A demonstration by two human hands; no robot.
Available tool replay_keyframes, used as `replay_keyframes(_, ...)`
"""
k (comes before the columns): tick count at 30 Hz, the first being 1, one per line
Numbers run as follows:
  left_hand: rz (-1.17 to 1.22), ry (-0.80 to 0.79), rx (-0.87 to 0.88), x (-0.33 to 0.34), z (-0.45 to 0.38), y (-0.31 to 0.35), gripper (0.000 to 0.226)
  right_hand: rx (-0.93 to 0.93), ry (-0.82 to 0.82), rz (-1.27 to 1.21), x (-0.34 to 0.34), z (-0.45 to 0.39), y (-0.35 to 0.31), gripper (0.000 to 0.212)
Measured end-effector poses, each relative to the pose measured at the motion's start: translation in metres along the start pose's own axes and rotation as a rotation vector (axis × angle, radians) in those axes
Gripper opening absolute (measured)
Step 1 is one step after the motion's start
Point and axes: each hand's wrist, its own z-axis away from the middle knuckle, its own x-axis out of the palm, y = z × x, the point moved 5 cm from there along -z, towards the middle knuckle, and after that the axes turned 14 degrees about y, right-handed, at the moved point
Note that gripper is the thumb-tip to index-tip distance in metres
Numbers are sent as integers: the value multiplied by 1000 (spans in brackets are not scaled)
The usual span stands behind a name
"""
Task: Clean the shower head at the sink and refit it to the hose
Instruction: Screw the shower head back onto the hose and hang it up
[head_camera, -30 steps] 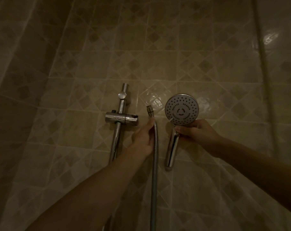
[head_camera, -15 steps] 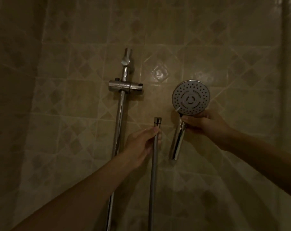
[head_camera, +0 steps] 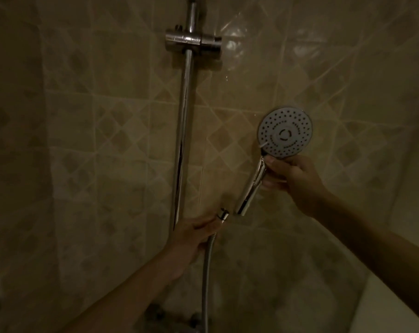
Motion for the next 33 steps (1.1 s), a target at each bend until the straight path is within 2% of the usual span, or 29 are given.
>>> replay_keyframes(4, 3, -9, -68, -11, 10, -18, 33, 3, 0, -81, 8, 12, 7, 13)
replay_keyframes(7, -13, -31, -54, -15, 14, -21, 33, -3, -17, -103, 15, 17, 10, 11)
replay_keyframes(11, -32, -23, -48, -20, 14, -22, 24, 44, 4, -85, 23, 29, 19, 30)
replay_keyframes(17, 14, -95, -80, -31, 16, -28, 26, 64, 13, -63, 34, 44, 17, 30)
replay_keyframes(22, 25, -174, -83, -41, 18, -32, 36, 55, -6, -76, 45, 60, 9, 30)
replay_keyframes(26, 14, -113, -6, -48, 26, -31, 31, 33, 82, -37, 56, 73, 6, 24)
replay_keyframes(29, 64, -65, -6, -53, 31, -33, 38, 30, 153, -31, 64, 81, 6, 23)
replay_keyframes(33, 125, -124, -53, -59, 36, -30, 32, 22, 129, -42, 71, 86, -3, 16)
